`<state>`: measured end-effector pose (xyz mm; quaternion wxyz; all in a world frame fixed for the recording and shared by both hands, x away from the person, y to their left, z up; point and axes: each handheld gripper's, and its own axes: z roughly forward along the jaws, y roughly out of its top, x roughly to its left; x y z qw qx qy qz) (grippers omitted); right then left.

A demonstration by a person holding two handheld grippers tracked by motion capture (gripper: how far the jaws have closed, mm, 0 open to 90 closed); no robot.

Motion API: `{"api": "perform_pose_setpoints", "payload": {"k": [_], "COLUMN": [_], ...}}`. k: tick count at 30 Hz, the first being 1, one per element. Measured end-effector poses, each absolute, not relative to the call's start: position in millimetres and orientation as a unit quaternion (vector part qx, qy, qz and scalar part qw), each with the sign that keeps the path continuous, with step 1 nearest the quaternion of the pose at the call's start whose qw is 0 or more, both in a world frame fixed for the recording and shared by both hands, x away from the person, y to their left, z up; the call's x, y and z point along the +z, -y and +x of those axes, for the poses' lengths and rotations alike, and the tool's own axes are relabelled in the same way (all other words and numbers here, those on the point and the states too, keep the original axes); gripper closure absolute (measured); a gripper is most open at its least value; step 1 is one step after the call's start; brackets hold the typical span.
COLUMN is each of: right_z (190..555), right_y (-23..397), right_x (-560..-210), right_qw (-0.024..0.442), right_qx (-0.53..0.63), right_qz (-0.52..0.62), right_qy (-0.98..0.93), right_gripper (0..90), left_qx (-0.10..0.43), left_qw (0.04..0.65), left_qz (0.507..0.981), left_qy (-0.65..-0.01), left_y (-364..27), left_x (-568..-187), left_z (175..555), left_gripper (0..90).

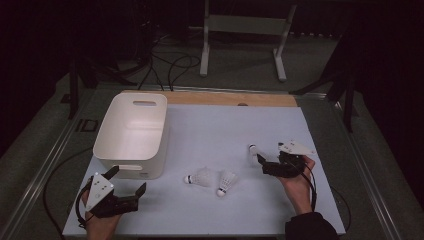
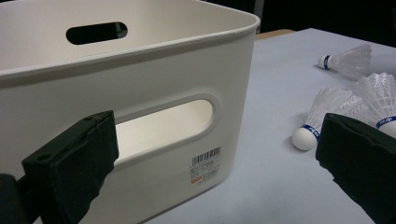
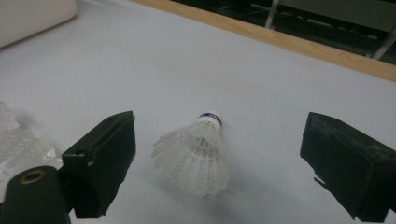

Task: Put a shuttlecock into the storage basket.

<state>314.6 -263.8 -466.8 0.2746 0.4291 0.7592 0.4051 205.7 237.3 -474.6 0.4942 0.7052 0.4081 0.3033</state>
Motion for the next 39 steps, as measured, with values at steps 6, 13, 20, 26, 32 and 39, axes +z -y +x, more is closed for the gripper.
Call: {"api": "perform_pose_setpoints", "payload": {"k": [6,13,20,26,32,39], "right_z": [319,326,331,337,344,350], "right_y": [264,265,261,259,257,253], "right_x": [-476,-483,-491,-497,-504,-511], "right_qw": [0.268,0.256,0.250,0.249,0.251,0.250], "right_qx": [0.397,0.381,0.371,0.362,0.345,0.329], "right_qz": [0.428,0.437,0.437,0.434,0.437,0.438], "right_qy": [-0.767,-0.774,-0.781,-0.787,-0.792,-0.799], "right_gripper": [11.3,13.2,14.9,21.2,33.7,55.4], "left_qx": [0.304,0.305,0.305,0.306,0.305,0.304], "left_qw": [0.493,0.494,0.494,0.494,0.495,0.495], "left_qz": [0.706,0.705,0.705,0.705,0.704,0.705], "left_qy": [-0.408,-0.407,-0.407,-0.406,-0.406,-0.407], "left_y": [-237,-238,-238,-238,-238,-238], "left_x": [-475,-475,-475,-476,-476,-476], "left_z": [206,206,206,206,206,206], "left_gripper": [0.0,0.0,0.0,0.0,0.0,0.0]}}
